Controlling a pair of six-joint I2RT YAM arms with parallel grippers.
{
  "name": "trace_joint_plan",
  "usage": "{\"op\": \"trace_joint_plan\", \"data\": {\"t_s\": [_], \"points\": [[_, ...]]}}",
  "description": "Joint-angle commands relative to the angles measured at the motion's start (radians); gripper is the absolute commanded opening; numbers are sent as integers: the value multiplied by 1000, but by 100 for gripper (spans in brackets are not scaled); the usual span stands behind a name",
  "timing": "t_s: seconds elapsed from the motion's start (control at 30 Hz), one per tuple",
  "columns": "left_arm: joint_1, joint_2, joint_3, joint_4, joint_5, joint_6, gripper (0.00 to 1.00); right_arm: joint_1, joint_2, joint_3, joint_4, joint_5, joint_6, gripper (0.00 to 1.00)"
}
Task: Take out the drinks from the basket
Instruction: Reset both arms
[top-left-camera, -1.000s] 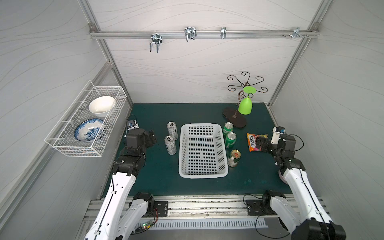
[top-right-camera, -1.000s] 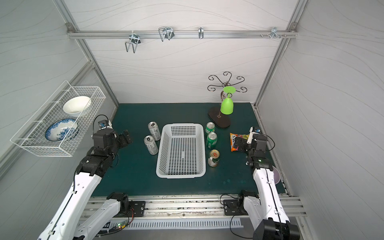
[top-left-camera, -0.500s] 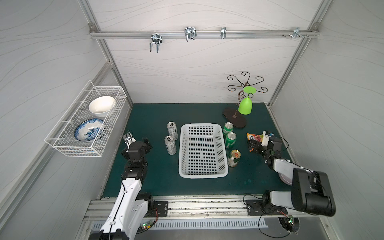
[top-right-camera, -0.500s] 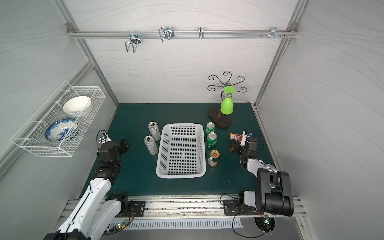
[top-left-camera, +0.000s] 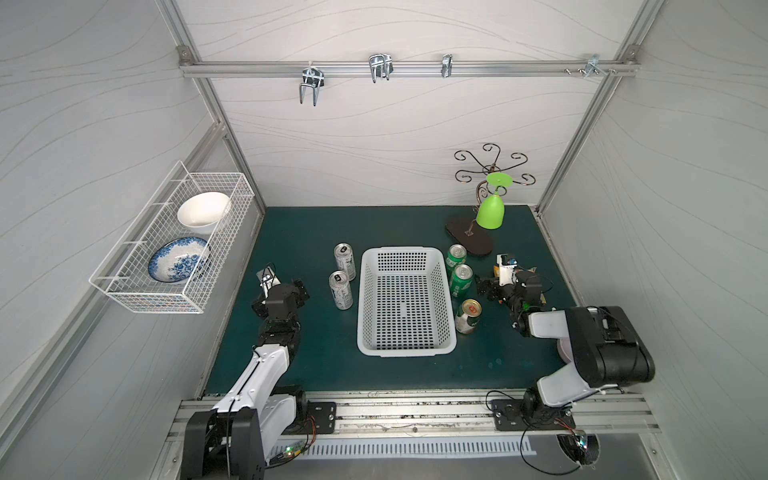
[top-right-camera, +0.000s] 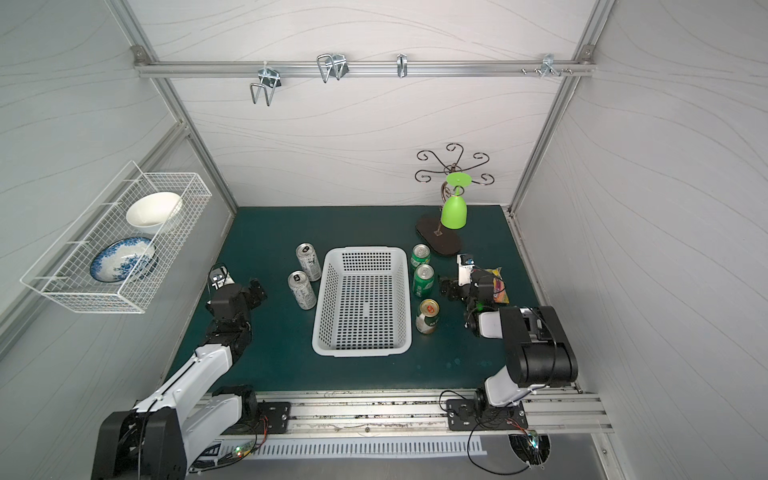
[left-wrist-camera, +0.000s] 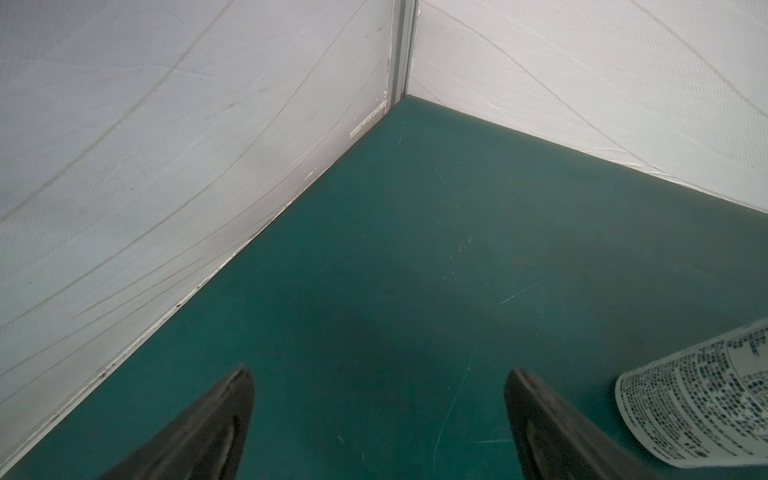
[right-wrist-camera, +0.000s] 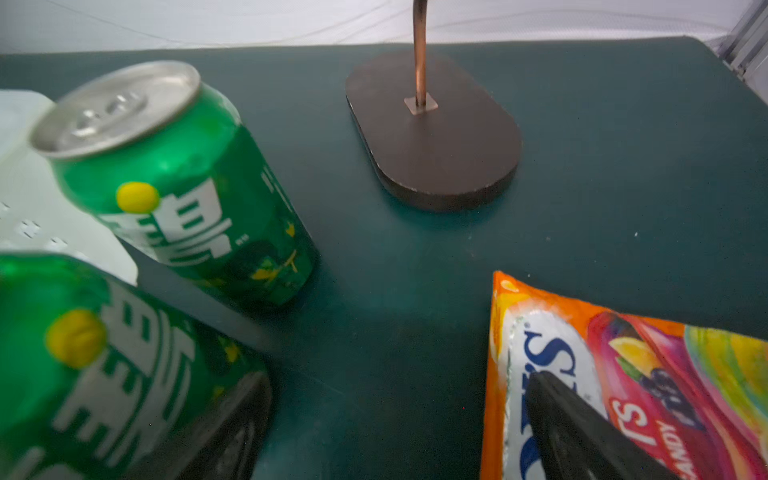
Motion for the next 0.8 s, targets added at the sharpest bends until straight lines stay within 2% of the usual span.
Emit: {"op": "trace_joint_plan", "data": {"t_s": [0.0,0.1,0.3,0.43,0.53,0.6,0.67,0.73,0.77], "points": [[6,37,2,149,38,48,99,-42,7,55,-15,-24,12,99],[8,85,-6,199,68,68,99,-31,8,59,-18,0,7,99],[10,234,-45,435,161,67,99,-28,7,60,-19,6,3,99],[10,399,-75,670,260,61,98,-26,8,60,-19,10,4,99],[9,570,-50,824,277,81,98,-24,7,59,-19,13,3,99],[8,502,5,602,329,87,98,-24,8,59,-19,14,3,99],[6,553,49,606,335,97,98,-24,6,59,-19,14,3,99],[-1,526,82,495,343,106,98,-23,8,59,-19,14,3,99],[-1,538,74,533,343,108,98,-23,8,59,-17,14,3,99]]}}
